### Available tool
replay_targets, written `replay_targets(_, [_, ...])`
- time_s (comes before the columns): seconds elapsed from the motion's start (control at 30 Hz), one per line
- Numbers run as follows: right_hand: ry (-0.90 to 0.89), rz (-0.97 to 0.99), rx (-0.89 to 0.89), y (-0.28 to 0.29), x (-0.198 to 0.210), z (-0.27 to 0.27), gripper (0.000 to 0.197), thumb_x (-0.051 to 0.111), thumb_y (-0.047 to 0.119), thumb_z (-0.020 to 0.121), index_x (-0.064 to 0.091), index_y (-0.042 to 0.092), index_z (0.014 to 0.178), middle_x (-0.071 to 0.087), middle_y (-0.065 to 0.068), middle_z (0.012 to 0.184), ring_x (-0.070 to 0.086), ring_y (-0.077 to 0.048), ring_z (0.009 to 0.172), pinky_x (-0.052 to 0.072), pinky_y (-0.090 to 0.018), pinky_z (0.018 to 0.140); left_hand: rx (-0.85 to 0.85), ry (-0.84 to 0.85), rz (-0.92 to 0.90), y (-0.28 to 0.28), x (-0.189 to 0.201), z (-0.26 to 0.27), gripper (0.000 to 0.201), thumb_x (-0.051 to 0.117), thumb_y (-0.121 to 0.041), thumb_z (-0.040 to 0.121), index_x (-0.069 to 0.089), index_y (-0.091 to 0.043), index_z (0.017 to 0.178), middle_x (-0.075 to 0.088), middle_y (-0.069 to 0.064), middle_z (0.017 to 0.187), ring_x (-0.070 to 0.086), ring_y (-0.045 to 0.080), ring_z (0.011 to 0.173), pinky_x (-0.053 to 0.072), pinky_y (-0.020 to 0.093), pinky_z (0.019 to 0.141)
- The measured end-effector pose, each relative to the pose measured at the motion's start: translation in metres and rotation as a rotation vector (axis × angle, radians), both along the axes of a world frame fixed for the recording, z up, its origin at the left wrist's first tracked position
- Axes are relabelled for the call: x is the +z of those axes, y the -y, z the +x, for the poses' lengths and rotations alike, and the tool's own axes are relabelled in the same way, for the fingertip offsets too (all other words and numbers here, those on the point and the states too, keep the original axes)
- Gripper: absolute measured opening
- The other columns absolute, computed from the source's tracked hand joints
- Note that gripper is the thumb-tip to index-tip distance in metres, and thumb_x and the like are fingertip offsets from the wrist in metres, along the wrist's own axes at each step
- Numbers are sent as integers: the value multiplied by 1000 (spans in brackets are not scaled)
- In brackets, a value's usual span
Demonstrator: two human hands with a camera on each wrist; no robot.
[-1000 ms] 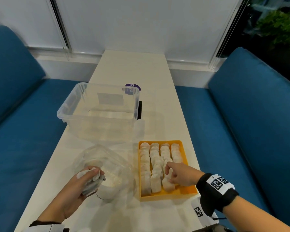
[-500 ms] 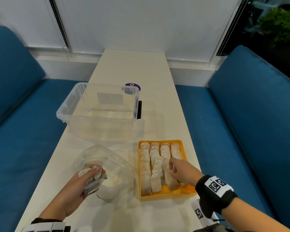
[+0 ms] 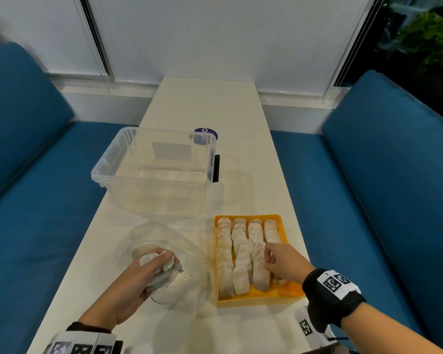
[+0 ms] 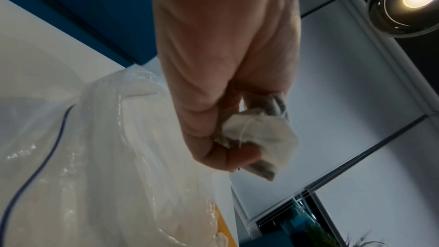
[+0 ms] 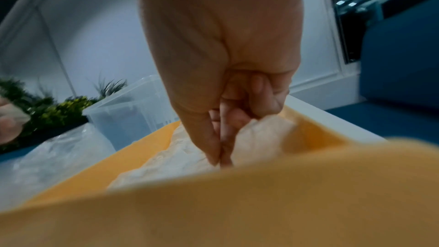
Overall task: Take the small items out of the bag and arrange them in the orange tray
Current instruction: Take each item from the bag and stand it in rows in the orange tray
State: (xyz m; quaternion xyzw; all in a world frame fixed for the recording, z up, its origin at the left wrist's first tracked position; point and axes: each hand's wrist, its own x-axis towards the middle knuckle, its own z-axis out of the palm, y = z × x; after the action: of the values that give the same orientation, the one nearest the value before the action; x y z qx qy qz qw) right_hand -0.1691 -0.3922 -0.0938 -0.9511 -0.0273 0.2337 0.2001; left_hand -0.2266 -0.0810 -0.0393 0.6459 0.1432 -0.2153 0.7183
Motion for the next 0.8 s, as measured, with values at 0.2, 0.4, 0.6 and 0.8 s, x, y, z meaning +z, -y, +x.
replay_targets(0.2, [9, -26, 17, 3, -2, 1, 1, 54, 20, 91, 53, 21, 92, 58, 2, 87, 55, -15, 78, 50, -24, 78, -44, -14, -74, 9, 2, 3, 46, 68, -43, 77, 56, -2, 95, 48, 17, 93, 67, 8, 83, 44, 21, 75])
replay_targets(0.4, [114, -9, 80, -6, 12, -1, 6, 55, 27, 91, 54, 23, 96, 58, 4, 94, 55, -11, 82, 48, -20, 75, -105, -38, -67, 14, 7, 4, 38, 69, -46, 71, 58, -10, 74, 55, 16, 92, 68, 10, 100, 30, 28, 70])
replay_targets(0.6, [322, 297, 292, -51, 63, -18, 16, 57, 35, 90, 56, 27, 104, 57, 10, 97, 52, -2, 88, 45, -19, 80, -157, -68, -57, 29, 7, 7, 45, 62, -36, 85, 61, 6, 102, 61, 20, 92, 64, 10, 92, 37, 22, 67])
replay_targets(0.8, [434, 400, 716, -94, 86, -39, 42, 62, 48, 84, 53, 22, 115, 52, 1, 107, 47, -10, 94, 44, -24, 79, -194, -83, -40, 46, 19, 11, 37, 62, -32, 83, 61, 0, 101, 60, 15, 93, 57, 22, 88, 44, 32, 82])
